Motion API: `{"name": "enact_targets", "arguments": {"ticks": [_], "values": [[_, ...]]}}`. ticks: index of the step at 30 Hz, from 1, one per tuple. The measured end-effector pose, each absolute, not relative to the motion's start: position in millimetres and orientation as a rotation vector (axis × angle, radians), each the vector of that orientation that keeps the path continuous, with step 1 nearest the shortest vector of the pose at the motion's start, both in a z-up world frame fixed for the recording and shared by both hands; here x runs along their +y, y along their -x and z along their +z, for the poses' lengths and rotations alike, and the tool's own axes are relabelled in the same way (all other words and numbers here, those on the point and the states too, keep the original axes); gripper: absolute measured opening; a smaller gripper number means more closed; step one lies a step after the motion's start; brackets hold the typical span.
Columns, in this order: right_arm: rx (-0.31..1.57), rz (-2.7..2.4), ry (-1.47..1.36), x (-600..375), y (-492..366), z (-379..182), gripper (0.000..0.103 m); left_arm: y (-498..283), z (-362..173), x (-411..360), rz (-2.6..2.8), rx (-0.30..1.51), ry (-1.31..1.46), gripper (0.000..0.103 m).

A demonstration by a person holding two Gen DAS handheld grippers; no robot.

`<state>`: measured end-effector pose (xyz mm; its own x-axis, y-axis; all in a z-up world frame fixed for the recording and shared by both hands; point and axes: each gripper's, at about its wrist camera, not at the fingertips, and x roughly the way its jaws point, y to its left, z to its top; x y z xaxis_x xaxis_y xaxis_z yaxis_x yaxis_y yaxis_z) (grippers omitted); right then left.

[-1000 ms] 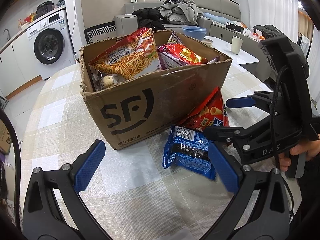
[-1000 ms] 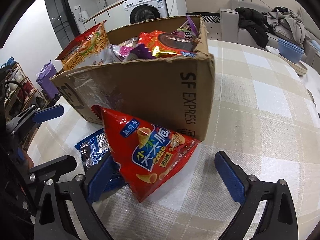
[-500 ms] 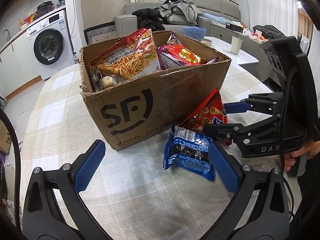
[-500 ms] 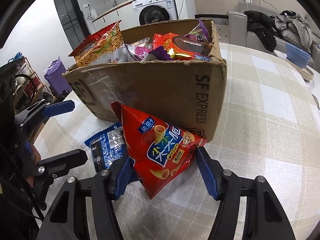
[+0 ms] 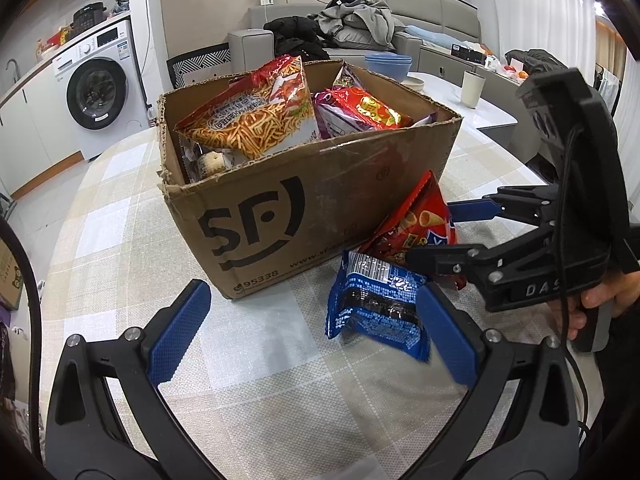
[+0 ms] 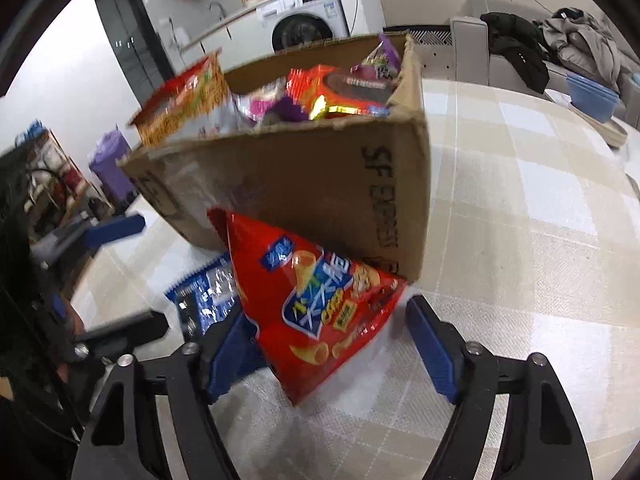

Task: Organize snacks
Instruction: 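Grasp the blue Oreo packet with the left gripper while the right lifts the chip bag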

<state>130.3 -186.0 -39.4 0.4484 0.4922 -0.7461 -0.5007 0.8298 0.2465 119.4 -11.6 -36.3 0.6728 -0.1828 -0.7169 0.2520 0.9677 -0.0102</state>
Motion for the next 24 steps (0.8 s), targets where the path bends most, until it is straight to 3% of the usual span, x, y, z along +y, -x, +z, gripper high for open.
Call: {"name": "enact_targets", "arguments": {"ticks": [11, 13, 14, 18, 24], "values": [[0.909, 0.605, 0.018, -171.6, -130.7, -41.3, 0.092, -119.1, -40.2, -17.5, -0.247, 0.807, -0.097, 0.102], [0.903, 0.596, 0.03, -166.3, -129.4, -41.7, 0.087, -119.8, -42.0, -17.7, -0.242, 0.811, -0.103, 0.102], [0.903, 0.59, 0.023, -167.5, -130.0, -41.1, 0.074, -120.2, -42.7, -17.3, -0.246, 0.813, -0.1, 0.102], [0.911, 0.579, -0.005, -174.6, -132.8, -38.9, 0.067, -121.2, -44.5, -16.1, -0.248, 0.818, -0.098, 0.102], [0.92, 0.56, -0.003, -184.6, -133.4, -36.4, 0.066, -122.3, -44.6, -15.9, -0.25, 0.815, -0.094, 0.102]]}}
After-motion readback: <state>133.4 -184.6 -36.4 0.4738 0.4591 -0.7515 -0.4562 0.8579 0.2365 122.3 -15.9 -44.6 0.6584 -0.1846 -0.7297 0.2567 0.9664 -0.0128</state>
